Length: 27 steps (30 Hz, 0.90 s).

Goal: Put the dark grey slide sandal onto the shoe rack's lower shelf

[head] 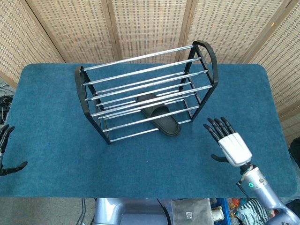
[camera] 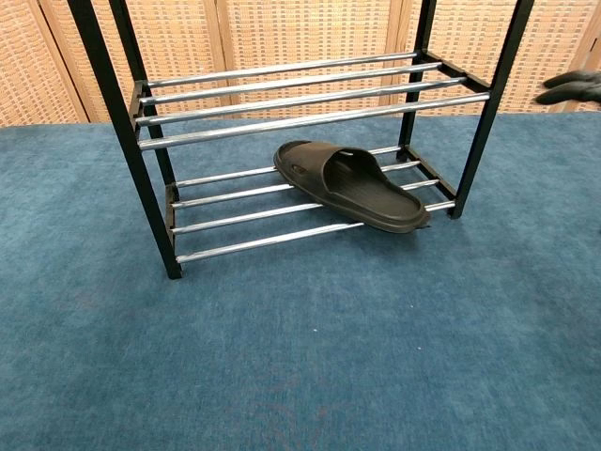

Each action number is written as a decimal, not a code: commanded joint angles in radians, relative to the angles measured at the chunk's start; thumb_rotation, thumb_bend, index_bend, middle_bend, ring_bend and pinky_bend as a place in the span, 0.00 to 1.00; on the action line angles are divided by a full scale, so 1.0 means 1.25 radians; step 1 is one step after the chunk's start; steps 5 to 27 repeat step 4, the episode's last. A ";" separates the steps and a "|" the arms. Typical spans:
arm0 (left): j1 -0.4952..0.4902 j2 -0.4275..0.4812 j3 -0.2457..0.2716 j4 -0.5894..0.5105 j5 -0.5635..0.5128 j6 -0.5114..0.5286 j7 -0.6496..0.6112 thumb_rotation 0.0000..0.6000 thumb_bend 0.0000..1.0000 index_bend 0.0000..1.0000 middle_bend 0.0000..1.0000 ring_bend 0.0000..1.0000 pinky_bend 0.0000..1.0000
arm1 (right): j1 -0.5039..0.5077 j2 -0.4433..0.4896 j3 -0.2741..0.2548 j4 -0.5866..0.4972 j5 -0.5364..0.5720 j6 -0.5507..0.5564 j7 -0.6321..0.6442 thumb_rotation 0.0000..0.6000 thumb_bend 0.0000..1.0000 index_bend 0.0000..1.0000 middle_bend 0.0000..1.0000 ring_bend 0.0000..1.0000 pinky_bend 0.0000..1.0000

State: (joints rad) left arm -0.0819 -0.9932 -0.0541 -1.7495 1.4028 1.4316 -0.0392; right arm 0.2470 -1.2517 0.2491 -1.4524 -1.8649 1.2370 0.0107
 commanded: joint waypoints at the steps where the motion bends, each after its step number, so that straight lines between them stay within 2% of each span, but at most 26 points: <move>1: 0.005 -0.002 0.004 0.001 0.016 0.011 -0.001 1.00 0.17 0.00 0.00 0.00 0.00 | -0.097 -0.028 -0.066 0.158 -0.024 0.212 0.088 1.00 0.00 0.00 0.00 0.00 0.00; 4: 0.010 -0.004 0.010 0.002 0.033 0.024 -0.002 1.00 0.17 0.00 0.00 0.00 0.00 | -0.122 -0.018 -0.081 0.156 -0.012 0.249 0.073 1.00 0.00 0.00 0.00 0.00 0.00; 27: 0.010 -0.004 0.010 0.002 0.033 0.024 -0.002 1.00 0.17 0.00 0.00 0.00 0.00 | -0.122 -0.018 -0.081 0.156 -0.012 0.249 0.073 1.00 0.00 0.00 0.00 0.00 0.00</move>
